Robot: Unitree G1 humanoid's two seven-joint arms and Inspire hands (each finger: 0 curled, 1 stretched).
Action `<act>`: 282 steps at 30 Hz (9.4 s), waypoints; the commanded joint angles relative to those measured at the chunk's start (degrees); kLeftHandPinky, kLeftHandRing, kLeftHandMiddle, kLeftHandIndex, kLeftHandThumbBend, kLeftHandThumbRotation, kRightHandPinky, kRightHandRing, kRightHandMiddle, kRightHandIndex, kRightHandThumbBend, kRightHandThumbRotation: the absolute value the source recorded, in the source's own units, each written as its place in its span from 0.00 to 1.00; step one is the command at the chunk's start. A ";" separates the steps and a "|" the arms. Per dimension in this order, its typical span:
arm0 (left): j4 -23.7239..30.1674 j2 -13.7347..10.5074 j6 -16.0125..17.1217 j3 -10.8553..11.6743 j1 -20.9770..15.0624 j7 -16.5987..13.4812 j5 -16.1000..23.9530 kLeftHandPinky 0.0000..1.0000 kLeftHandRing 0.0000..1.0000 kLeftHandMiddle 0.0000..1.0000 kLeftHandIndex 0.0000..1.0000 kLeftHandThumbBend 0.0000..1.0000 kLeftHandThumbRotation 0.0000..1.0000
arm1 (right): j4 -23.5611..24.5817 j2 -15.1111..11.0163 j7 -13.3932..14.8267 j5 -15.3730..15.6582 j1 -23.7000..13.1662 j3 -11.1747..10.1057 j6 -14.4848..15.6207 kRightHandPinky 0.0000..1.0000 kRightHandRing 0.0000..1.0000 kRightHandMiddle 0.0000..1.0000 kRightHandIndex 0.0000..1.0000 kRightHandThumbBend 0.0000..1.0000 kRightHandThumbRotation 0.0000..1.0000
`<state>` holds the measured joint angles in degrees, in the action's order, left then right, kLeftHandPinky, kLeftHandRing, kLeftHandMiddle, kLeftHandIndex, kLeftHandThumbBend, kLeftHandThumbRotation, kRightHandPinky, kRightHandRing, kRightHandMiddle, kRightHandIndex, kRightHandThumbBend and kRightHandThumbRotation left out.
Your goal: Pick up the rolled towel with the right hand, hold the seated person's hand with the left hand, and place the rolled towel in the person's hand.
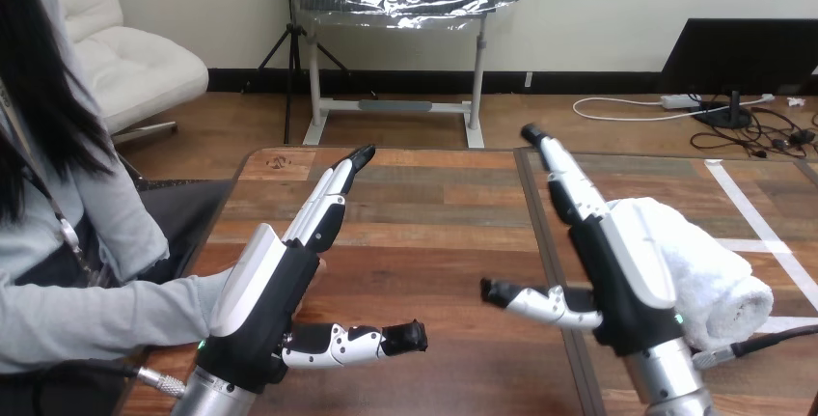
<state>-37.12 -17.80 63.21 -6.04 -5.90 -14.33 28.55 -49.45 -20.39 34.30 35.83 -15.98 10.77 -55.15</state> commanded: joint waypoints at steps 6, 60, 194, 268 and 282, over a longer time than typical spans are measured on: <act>1.27 0.32 0.27 0.20 -3.77 -0.70 -0.33 0.96 1.00 1.00 1.00 1.00 0.62 | 5.58 -1.72 -3.11 -5.30 -4.43 -4.01 5.69 0.98 1.00 1.00 1.00 1.00 0.84; 1.55 1.20 -0.17 0.05 -3.77 -1.10 0.35 0.96 1.00 1.00 1.00 1.00 0.61 | 7.82 -8.25 -16.39 -13.18 -17.90 -11.59 32.27 0.88 1.00 0.97 0.98 1.00 0.68; 11.13 0.32 -0.35 1.58 2.09 1.49 -2.45 0.94 0.98 1.00 1.00 1.00 0.60 | -28.60 -1.26 -32.12 -10.40 -25.62 1.12 56.18 0.74 0.87 0.90 0.96 0.98 0.72; 12.35 -0.88 -0.36 3.31 2.80 4.37 -4.63 0.91 0.97 1.00 1.00 1.00 0.61 | -24.42 1.47 -27.85 -26.45 -25.00 -12.28 42.62 0.39 0.46 0.52 0.48 0.81 0.00; 12.38 -1.03 -0.30 3.65 2.72 4.82 -4.74 0.90 0.96 1.00 0.99 1.00 0.56 | -22.50 3.92 -27.77 -32.19 -24.10 -16.93 33.56 0.33 0.40 0.51 0.47 0.79 0.00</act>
<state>-27.07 -18.05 62.62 -3.45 -0.84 -9.39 24.63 -75.13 -18.77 6.46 5.76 -38.57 -4.19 -17.37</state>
